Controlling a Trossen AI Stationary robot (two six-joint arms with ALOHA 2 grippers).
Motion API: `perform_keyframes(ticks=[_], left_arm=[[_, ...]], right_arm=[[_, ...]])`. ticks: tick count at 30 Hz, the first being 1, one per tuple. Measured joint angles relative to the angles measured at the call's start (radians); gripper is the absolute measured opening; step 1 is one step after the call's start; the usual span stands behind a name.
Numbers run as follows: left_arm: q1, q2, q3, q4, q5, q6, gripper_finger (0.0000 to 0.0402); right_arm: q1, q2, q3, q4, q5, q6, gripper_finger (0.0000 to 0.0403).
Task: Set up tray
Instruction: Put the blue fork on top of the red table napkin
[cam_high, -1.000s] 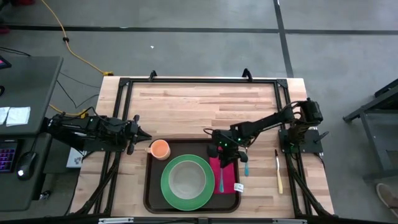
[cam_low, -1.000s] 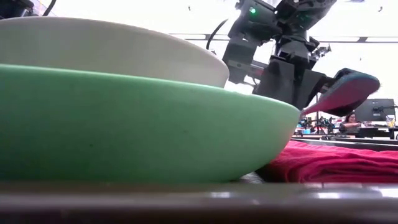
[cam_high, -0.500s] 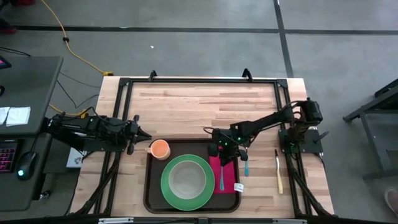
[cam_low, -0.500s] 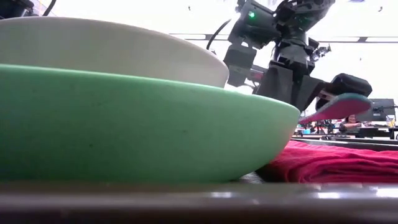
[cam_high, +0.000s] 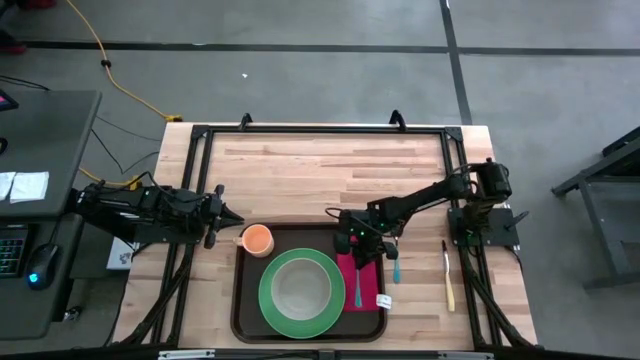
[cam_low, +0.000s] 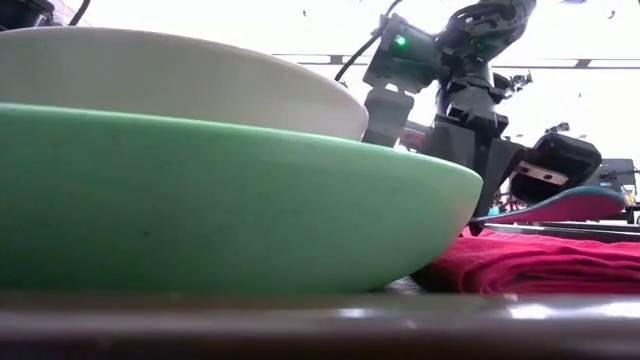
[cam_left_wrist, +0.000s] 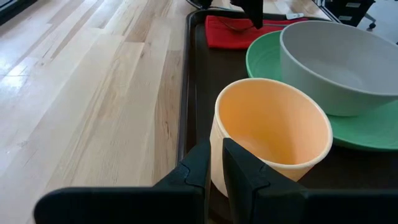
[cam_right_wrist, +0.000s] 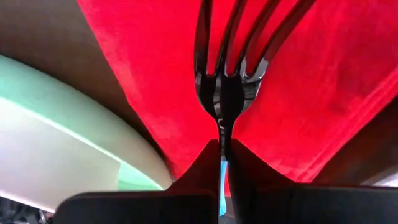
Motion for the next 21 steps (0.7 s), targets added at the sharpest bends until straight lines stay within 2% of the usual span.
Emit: perform_keyframes(ticks=[21], left_arm=[[0.000,0.000,0.000,-0.002,-0.004,0.000,0.0074]], right_arm=[[0.001,0.048,0.000,0.038,-0.019,-0.018,0.0000]])
